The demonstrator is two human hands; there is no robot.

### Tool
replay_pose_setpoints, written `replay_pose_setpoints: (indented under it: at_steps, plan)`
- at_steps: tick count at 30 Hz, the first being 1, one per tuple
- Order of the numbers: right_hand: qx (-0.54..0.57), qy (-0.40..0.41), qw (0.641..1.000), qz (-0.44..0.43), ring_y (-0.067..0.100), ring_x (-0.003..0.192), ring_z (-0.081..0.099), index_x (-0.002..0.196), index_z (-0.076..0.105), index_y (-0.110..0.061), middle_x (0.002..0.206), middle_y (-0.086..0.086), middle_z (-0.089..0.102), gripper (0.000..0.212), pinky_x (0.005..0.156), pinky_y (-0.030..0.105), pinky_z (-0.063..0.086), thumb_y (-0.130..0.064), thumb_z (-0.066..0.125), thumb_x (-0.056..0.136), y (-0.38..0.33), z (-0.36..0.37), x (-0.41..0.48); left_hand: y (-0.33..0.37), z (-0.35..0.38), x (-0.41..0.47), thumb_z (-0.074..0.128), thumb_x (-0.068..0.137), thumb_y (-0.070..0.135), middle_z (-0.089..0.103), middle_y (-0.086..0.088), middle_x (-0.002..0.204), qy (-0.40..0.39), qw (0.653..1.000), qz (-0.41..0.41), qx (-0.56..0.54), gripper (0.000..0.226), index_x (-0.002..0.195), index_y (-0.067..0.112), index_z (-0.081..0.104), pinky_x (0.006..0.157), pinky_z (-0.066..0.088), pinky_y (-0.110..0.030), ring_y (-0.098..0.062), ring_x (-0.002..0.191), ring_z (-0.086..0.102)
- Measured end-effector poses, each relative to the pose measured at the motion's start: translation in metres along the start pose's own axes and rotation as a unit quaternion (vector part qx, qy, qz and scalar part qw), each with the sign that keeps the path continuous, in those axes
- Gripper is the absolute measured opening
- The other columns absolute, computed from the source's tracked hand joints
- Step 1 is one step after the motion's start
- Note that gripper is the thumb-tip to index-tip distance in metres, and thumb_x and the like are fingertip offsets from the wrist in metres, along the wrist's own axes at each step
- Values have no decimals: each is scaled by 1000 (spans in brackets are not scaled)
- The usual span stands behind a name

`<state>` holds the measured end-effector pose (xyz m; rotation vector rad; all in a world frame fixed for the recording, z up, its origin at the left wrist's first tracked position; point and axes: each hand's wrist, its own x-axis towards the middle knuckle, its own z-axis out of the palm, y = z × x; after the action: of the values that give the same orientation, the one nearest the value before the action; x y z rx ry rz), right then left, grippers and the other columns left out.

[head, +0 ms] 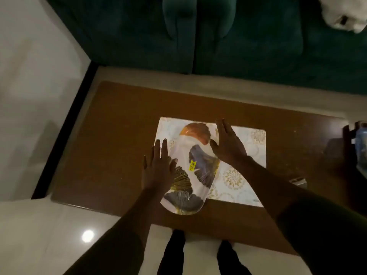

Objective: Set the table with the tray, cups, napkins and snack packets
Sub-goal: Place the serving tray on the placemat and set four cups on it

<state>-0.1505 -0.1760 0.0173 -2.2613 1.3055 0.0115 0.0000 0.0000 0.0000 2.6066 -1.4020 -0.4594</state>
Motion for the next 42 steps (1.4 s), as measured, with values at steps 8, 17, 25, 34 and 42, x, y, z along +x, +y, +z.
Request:
replay_pose_setpoints:
  at_steps: [8,17,25,34,42]
  plan:
    - [-22,-48,998,39,31,148,17,153,13,-15,162,11,12,76,114,48,33,-31,56,92,38,61,-5,-27,79,-38,54,93,44,28,-12,157,-82,993,-89,-6,76,152,21,13,106,41,-50,-33,138,40]
    - [4,-83,994,77,33,142,29,150,16,-13,156,12,24,76,108,51,40,-28,60,90,57,70,3,-30,108,-63,61,91,35,32,-13,151,-163,975,-149,-31,84,152,21,6,98,51,-46,-33,124,54]
    - [36,-78,994,66,33,131,46,146,25,-13,143,12,45,74,100,51,48,-22,66,85,55,75,20,-39,119,-51,61,90,31,38,-14,143,-142,973,-171,-69,78,151,20,13,97,51,-38,-29,123,54]
    - [46,-84,987,127,34,132,45,146,23,-13,146,13,40,73,102,48,48,-20,64,86,69,88,17,-61,130,-37,56,94,14,46,-13,131,-105,971,-181,-116,65,149,29,24,93,53,-41,-30,117,54]
    - [113,-32,968,220,32,113,57,131,33,-11,127,15,52,57,90,44,53,-17,65,85,77,94,3,-72,107,29,39,101,30,38,-15,151,-76,985,-141,-58,43,143,25,40,111,34,-50,-36,140,34]
